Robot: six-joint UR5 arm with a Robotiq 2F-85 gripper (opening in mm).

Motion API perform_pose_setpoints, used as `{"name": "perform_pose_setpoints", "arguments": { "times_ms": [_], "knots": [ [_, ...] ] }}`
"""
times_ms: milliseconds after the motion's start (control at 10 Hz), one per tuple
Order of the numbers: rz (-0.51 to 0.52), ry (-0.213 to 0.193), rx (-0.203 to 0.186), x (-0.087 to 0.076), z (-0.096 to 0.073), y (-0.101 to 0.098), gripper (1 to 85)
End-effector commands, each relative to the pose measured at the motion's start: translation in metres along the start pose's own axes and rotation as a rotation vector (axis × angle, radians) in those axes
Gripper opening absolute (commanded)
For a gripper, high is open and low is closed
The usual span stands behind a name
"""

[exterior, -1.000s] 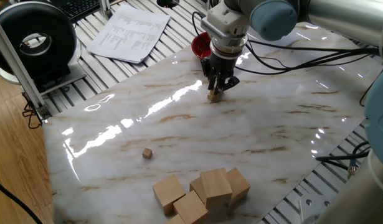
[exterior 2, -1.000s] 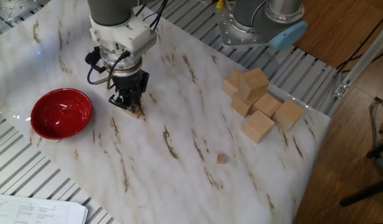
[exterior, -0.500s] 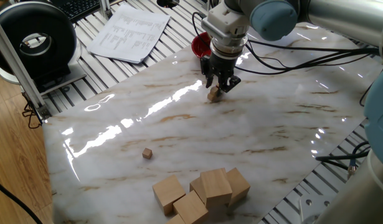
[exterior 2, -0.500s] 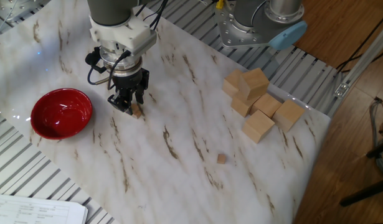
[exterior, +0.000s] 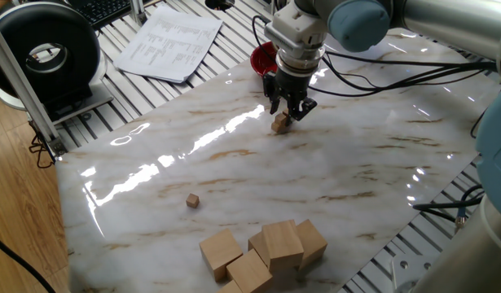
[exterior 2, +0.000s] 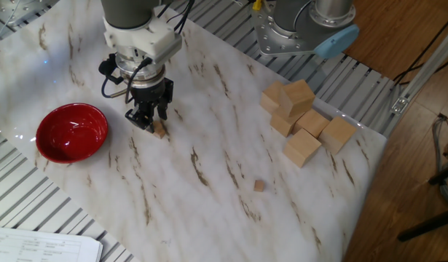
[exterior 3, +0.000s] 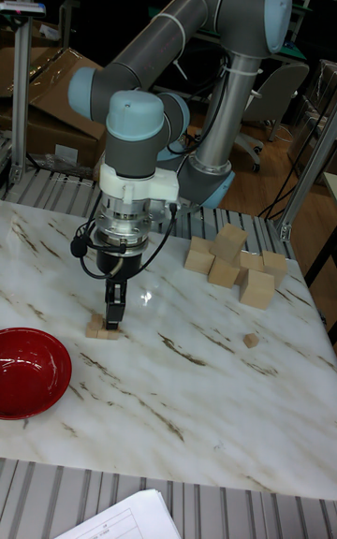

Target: Stack the blocks into a pyramid shape

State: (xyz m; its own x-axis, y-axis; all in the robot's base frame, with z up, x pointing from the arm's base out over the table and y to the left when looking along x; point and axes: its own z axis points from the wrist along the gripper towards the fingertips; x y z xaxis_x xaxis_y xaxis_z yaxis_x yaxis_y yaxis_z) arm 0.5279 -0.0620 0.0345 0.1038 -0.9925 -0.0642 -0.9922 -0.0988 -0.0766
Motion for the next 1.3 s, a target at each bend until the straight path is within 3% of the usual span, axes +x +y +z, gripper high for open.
{"name": "perform_pose_setpoints", "arguments": {
  "times_ms": [0, 1200],
  "knots": [
    [-0.018, 0.006, -0.001, 0.01, -0.006, 0.001, 46.7],
    [-0.052, 0.011, 0.016, 0.028, 0.003, 0.004, 45.7]
  ]
}}
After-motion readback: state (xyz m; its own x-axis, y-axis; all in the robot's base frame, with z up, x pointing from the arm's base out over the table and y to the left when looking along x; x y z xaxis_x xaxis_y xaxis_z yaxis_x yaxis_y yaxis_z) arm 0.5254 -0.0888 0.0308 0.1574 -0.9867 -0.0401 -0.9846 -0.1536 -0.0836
